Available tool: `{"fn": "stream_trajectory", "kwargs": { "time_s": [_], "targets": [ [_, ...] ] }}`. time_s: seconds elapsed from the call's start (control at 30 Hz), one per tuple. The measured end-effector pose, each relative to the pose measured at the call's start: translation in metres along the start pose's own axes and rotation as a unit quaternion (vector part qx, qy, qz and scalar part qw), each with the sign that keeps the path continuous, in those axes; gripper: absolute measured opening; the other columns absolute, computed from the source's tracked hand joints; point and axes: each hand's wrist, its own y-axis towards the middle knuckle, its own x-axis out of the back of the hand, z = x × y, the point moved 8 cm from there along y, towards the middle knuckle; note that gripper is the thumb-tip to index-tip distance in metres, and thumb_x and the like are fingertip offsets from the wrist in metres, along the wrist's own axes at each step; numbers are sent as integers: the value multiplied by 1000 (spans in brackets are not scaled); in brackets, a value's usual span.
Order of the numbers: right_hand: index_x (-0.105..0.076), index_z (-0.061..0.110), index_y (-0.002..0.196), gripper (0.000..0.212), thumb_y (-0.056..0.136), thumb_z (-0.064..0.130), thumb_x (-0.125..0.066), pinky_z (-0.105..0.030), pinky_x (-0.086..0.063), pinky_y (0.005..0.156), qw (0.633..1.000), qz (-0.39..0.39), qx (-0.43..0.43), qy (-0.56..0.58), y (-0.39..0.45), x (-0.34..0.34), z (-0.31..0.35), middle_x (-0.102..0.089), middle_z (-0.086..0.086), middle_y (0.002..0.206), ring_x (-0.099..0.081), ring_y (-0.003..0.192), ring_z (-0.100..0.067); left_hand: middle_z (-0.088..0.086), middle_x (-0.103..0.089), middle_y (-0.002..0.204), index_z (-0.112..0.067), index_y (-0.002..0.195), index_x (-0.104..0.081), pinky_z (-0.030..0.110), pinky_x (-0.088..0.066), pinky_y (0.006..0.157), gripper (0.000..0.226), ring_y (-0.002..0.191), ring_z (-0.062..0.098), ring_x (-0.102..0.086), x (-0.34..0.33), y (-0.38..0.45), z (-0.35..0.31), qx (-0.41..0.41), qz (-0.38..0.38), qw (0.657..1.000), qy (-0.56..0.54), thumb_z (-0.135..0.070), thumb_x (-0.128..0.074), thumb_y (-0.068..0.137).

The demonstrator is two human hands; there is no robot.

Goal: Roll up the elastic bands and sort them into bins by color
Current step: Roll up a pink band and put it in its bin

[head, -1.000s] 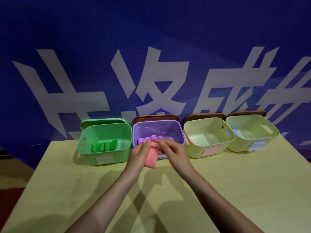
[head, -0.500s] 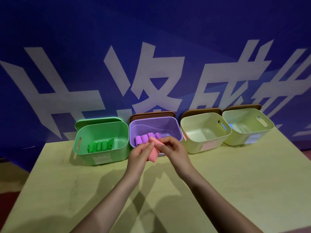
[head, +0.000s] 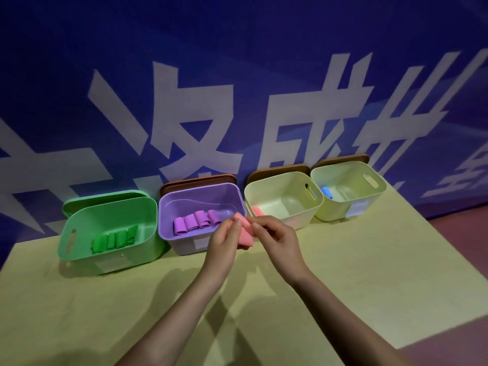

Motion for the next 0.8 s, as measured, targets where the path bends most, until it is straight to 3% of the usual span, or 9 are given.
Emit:
{"fn": "stream_trajectory", "kwargs": {
  "time_s": [0.13,0.23,0.37,0.47,0.6,0.7,0.8],
  "targets": [
    [-73,12,94,20,91,-1,-58,-27,-53,79,997,-6,-60,51,4,41,-13,-73,0,88,-67,83,-11,-3,-62,86,-26,89,-57,21,-45,69,21,78,5,-58,-40,8,0,-7,75,994,82,-19,-41,101],
    [-67,4,97,15,85,-5,-65,-24,-53,77,992,-21,-94,79,6,71,-23,-70,-10,93,-66,84,-15,2,-63,90,-21,92,-60,24,-46,73,19,81,10,-59,-67,15,6,-7,111,986,124,-17,-43,100],
    [-66,7,102,20,82,7,-72,-24,-52,75,986,-60,-125,96,8,100,-35,-71,-13,95,-66,84,-16,14,-58,87,9,97,-56,38,-50,82,24,83,20,-56,-97,23,17,18,55,998,26,-14,-51,97],
    [-68,9,92,13,81,7,-74,-21,-51,72,980,-102,-126,113,11,122,-40,-74,-6,88,-69,82,-14,12,-62,88,5,94,-61,39,-51,89,20,87,18,-60,-121,28,28,68,32,996,-58,-14,-53,96],
    [-69,10,87,12,79,3,-75,-21,-52,72,978,-128,-129,104,19,144,-51,-73,-9,91,-69,84,-14,7,-60,74,5,87,-60,35,-52,88,17,83,17,-61,-144,37,34,83,43,991,-100,-9,-55,94],
    [-72,12,84,8,83,4,-71,-29,-54,79,979,-122,-127,98,29,153,-61,-72,-11,90,-68,85,-16,3,-66,77,2,104,-65,31,-54,85,17,82,16,-63,-149,46,35,85,27,992,-89,-6,-55,93],
    [-72,8,83,9,86,4,-66,-37,-53,85,981,-90,-115,125,41,156,-67,-72,-12,86,-67,85,-21,3,-73,82,-6,96,-69,24,-55,77,19,82,14,-68,-152,57,32,80,17,993,-85,-6,-51,96]
  ]
}}
